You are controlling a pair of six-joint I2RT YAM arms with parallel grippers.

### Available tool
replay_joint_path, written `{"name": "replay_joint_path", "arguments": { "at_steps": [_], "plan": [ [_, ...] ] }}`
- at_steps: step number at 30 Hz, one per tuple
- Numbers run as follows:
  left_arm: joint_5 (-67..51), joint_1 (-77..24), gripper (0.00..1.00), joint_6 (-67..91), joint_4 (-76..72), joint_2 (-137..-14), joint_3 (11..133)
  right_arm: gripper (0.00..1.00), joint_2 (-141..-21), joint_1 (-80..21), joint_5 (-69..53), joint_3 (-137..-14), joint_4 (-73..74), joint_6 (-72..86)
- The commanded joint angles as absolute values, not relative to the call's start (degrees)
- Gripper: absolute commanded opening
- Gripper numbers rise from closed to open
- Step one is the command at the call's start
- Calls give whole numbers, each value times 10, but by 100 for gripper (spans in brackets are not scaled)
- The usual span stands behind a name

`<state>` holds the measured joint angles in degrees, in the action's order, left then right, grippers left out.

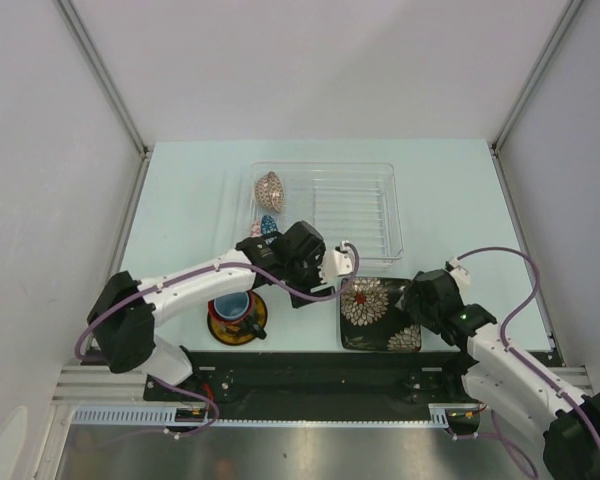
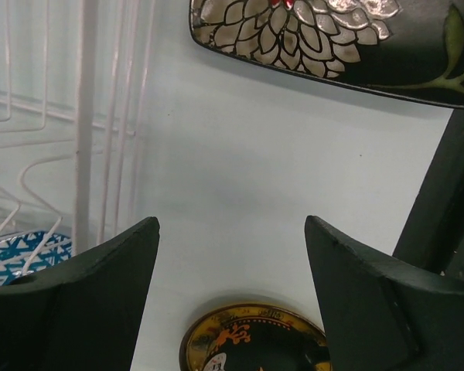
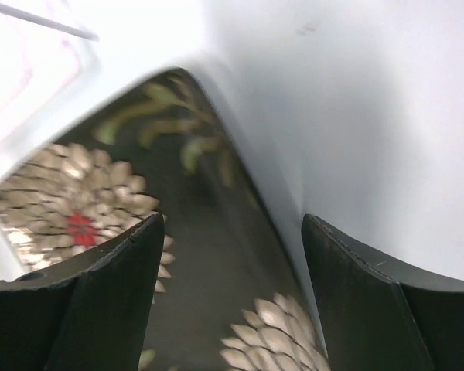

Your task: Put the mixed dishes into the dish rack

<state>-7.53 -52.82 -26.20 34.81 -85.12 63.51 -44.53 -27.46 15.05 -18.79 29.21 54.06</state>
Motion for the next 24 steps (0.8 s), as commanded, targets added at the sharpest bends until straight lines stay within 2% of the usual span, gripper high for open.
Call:
{"name": "replay_joint_path", "arguments": {
  "at_steps": [1, 3, 6, 15, 24],
  "plan": [
    [-45, -540, 81, -289, 298, -883, 608, 77, -436, -231, 48, -145, 239, 540],
    [-25, -540, 81, -311, 275, -902, 600, 77, -437, -204, -23, -147, 226, 535],
    [-29, -539, 81, -315, 269, -918, 598, 76, -451, -192, -44, -167, 238, 512],
    [-40, -540, 81, -308, 237, -941, 598, 68, -589, -178, -164, -211, 257, 469],
    [-47, -541, 81, -313, 229, -961, 600, 66, -546, -175, -168, -204, 298, 458]
  ]
}}
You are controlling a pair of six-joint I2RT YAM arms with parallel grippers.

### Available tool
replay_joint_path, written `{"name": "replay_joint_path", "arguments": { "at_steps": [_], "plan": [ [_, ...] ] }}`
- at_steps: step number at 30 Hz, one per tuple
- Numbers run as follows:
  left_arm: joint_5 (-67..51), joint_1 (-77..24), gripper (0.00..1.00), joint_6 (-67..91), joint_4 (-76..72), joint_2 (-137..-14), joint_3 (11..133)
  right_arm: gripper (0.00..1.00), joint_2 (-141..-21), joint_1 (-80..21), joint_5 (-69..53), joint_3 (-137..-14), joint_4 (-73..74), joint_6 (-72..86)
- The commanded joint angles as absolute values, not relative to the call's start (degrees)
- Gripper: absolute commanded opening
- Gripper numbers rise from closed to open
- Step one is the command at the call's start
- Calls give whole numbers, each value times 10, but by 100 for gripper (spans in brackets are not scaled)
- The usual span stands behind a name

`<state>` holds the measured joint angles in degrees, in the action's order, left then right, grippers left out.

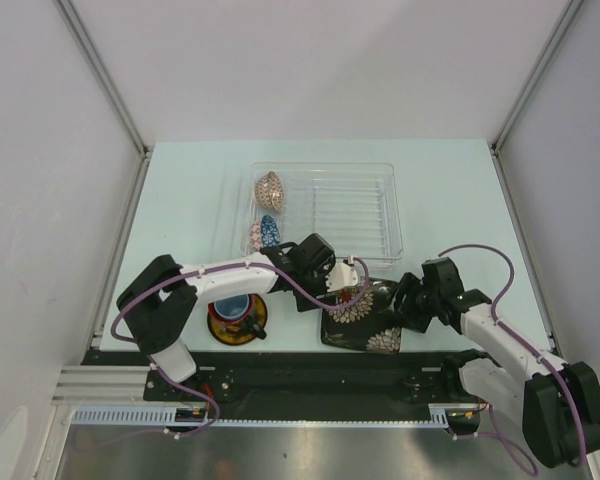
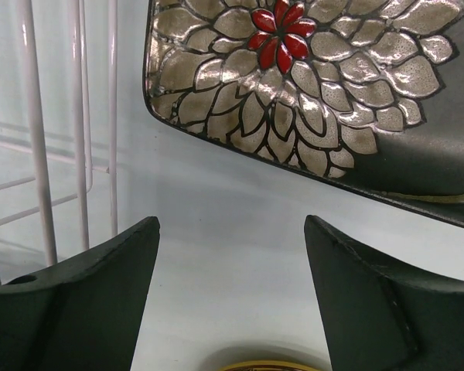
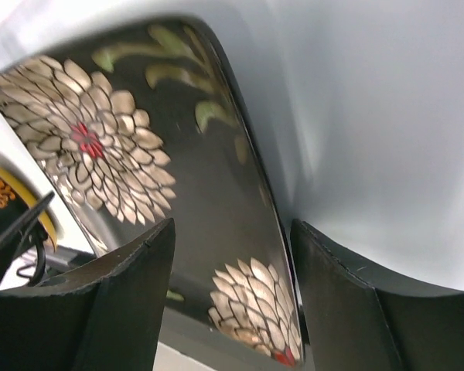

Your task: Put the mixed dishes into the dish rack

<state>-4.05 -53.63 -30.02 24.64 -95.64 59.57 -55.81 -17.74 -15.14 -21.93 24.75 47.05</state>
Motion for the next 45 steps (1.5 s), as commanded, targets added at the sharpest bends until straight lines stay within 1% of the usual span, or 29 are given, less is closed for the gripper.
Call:
{"name": "replay_joint_path", "arguments": {
  "at_steps": [1, 9, 14, 20, 24, 28, 31, 37, 42, 45],
  "plan": [
    [-47, -541, 81, -316, 229, -962, 595, 66, -544, -175, -170, -200, 296, 461],
    [-47, -553, 80, -356, 208, -963, 557, 66, -534, -175, -171, -186, 287, 466],
    [-62, -577, 80, -354, 214, -962, 559, 67, -535, -175, -170, -184, 275, 468],
    [-68, -601, 80, -340, 207, -979, 589, 67, -545, -175, -184, -179, 230, 468],
    [-70, -619, 80, -333, 193, -990, 599, 68, -547, -175, -224, -146, 147, 471],
    [-73, -628, 80, -329, 187, -997, 610, 67, -540, -175, -303, -122, 66, 480],
    [-76, -631, 80, -328, 187, -1000, 619, 66, -517, -176, -357, -128, 19, 478],
    [-76, -632, 80, -325, 185, -1003, 622, 64, -452, -176, -405, -155, 24, 471],
    [-77, -633, 80, -321, 178, -1000, 617, 58, -384, -177, -413, -158, 45, 479],
    [-76, -633, 80, -319, 174, -999, 617, 56, -378, -176, -408, -155, 49, 483]
  ]
}}
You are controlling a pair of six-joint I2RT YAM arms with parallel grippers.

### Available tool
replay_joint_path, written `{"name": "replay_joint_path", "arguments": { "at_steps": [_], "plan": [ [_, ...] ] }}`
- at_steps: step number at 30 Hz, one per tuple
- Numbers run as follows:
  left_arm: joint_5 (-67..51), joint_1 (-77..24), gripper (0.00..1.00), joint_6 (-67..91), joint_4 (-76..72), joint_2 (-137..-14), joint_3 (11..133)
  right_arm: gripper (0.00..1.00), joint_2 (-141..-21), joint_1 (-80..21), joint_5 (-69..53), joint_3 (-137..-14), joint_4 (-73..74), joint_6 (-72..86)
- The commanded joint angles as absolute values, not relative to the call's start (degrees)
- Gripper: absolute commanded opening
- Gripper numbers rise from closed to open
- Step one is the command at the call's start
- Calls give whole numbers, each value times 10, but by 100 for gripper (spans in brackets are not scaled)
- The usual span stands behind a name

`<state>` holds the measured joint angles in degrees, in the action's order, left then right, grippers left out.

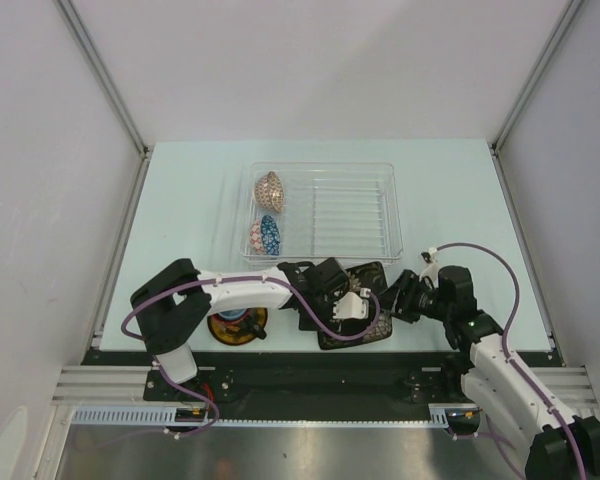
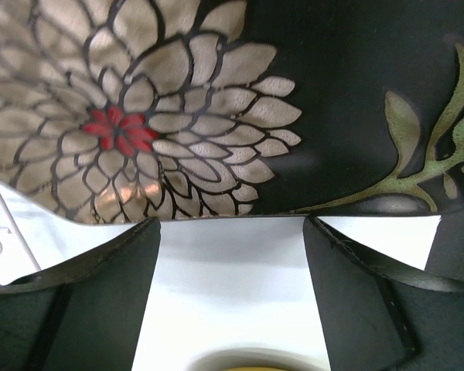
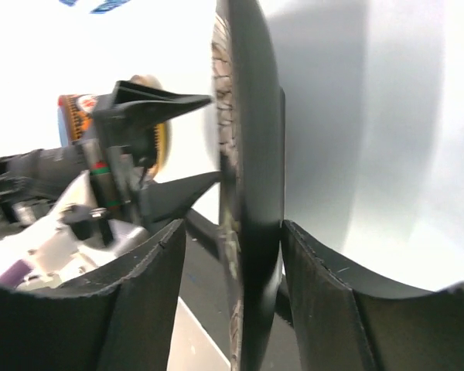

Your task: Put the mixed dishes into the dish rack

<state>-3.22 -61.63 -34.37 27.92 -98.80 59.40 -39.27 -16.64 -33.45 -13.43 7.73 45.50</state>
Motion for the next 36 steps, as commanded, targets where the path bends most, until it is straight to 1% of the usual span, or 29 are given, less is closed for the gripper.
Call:
{"name": "replay_joint_path", "arguments": {
  "at_steps": [1, 6, 11, 15, 18, 19, 21, 22, 24, 29, 31, 33, 34, 35, 36],
  "plan": [
    [-76, -632, 80, -316, 173, -998, 617, 55, -382, -176, -409, -154, 46, 484],
    [-69, -633, 80, -316, 171, -990, 613, 45, -431, -178, -408, -152, 26, 484],
    [-64, -631, 80, -310, 164, -984, 604, 41, -470, -197, -390, -163, 25, 472],
    [-63, -632, 80, -307, 164, -983, 604, 36, -499, -242, -358, -184, 39, 454],
    [-60, -629, 80, -307, 168, -980, 607, 25, -501, -271, -322, -205, 68, 436],
    [-59, -628, 80, -307, 170, -978, 608, 19, -498, -278, -307, -209, 83, 429],
    [-55, -624, 80, -306, 172, -975, 610, 13, -488, -285, -288, -217, 103, 423],
    [-54, -621, 80, -305, 177, -969, 612, 6, -475, -292, -273, -225, 123, 418],
    [-56, -614, 80, -301, 186, -959, 616, 0, -460, -294, -258, -235, 162, 409],
    [-47, -599, 81, -320, 245, -885, 636, 0, -417, -304, -223, -302, 262, 370],
    [-55, -579, 82, -314, 287, -861, 660, 0, -411, -307, -207, -329, 309, 355],
    [-66, -549, 84, -302, 320, -822, 675, 0, -407, -313, -199, -361, 338, 330],
    [-70, -535, 83, -295, 338, -813, 705, 0, -410, -314, -202, -370, 341, 323],
    [-80, -502, 83, -279, 358, -796, 721, 0, -418, -316, -200, -394, 347, 316],
    [-108, -482, 84, -271, 387, -786, 736, 0, -424, -316, -202, -409, 362, 300]
  ]
}}
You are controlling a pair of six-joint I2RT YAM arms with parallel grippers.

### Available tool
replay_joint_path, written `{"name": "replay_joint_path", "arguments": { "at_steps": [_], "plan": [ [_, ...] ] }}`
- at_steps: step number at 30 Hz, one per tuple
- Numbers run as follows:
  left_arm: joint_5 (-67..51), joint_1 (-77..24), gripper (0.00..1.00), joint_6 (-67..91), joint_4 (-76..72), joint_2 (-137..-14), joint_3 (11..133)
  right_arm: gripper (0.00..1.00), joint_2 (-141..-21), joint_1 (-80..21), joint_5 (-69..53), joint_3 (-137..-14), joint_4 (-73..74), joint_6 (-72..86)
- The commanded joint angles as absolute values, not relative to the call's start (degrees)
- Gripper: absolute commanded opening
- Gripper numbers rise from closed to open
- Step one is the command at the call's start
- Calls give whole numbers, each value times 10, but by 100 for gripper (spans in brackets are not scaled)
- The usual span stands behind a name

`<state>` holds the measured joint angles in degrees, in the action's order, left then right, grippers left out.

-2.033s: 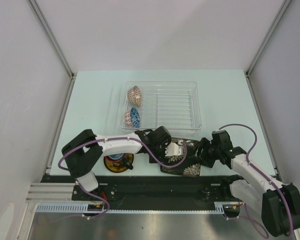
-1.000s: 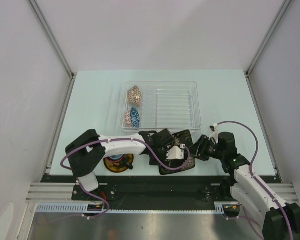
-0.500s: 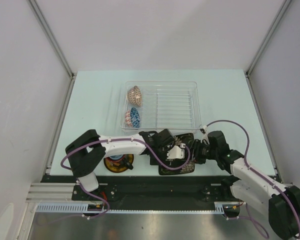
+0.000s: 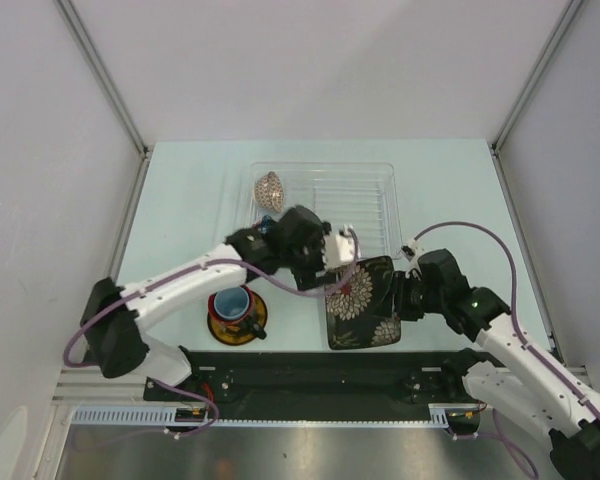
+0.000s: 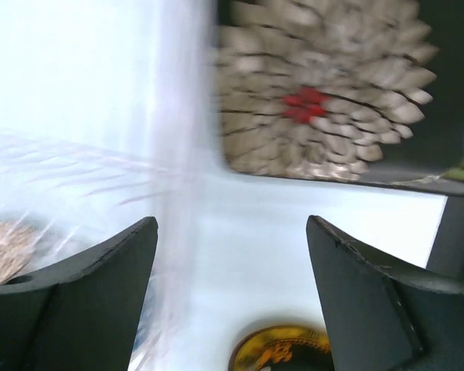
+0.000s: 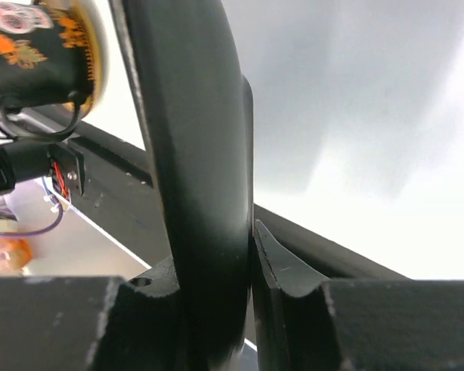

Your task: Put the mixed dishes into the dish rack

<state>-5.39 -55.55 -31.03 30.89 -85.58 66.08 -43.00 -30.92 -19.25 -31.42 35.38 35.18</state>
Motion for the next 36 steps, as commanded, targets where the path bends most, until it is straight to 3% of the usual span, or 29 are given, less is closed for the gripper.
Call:
{"name": "replay_joint_path", "arguments": {
  "at_steps": [1, 5, 9, 16, 19, 24, 28, 36],
  "plan": [
    [-117, -463, 84, -266, 396, -773, 757, 0, -434, -317, -203, -430, 371, 288],
    [-161, -348, 87, -258, 445, -737, 821, 0, -498, -331, -192, -574, 437, 202],
    [-217, -252, 87, -227, 472, -735, 866, 0, -635, -339, -100, -849, 538, 94],
    [-326, -115, 87, -149, 465, -743, 865, 0, -845, -362, 68, -1161, 527, -137],
    [-366, -58, 87, -115, 450, -746, 852, 0, -875, -394, 191, -1132, 424, -282],
    [-408, 21, 87, -106, 429, -752, 825, 0, -881, -427, 228, -1005, 175, -588],
    [-415, 45, 87, -109, 410, -756, 788, 0, -960, -407, 222, -1092, 219, -562],
    [-416, 62, 86, -116, 373, -779, 741, 0, -1055, -391, 243, -1143, 224, -607]
  ]
}}
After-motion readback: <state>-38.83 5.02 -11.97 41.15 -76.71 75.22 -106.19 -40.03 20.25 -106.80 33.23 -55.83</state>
